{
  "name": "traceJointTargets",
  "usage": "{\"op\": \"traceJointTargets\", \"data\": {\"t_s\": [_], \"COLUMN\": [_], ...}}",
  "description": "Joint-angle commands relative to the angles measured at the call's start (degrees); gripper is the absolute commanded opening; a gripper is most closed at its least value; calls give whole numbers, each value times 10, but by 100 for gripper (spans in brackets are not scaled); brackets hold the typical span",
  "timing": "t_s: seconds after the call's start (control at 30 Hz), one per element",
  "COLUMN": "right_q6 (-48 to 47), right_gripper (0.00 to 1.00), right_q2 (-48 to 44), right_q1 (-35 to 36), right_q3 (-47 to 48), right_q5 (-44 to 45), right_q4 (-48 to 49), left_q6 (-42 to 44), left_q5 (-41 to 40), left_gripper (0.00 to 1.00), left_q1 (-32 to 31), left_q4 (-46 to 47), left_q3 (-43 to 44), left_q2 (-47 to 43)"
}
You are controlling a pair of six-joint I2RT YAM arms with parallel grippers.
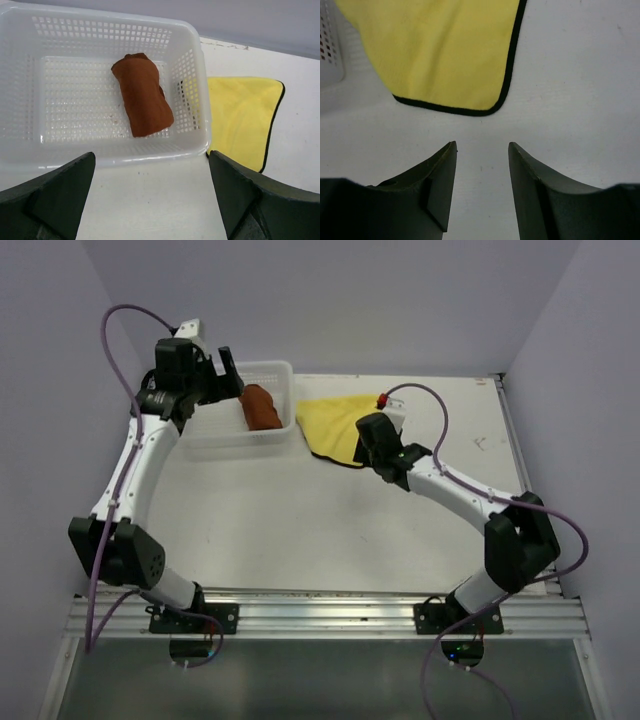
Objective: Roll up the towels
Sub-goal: Move the towel to the center of the board
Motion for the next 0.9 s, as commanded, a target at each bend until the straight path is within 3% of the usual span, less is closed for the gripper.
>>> {"op": "traceJointTargets", "data": {"t_s": [0.0, 0.07, 0.23, 0.5, 0.87], "right_q6": [8, 41, 55, 42, 33], "right_gripper": [49, 47, 46, 51, 53], "right_q2": [70, 99, 182, 240, 305], "right_q1": [-62, -87, -101, -101, -101], "right_q3": [65, 84, 142, 170, 229], "right_q5": [-100, -160, -167, -117, -116], "right_q4": [-34, -34, -73, -100, -97], "left_q6": [16, 21, 49, 50, 49], "left_q5": [2, -15, -74, -73, -35], "left_gripper": [100, 100, 100, 100, 100], "left_q1": [-14, -25, -79, -101, -107], "left_q4": [81, 101, 149, 158, 166], "left_q3": [-139, -186, -307, -337, -340], "left_q2": [-88, -131, -188, -196, -201]}}
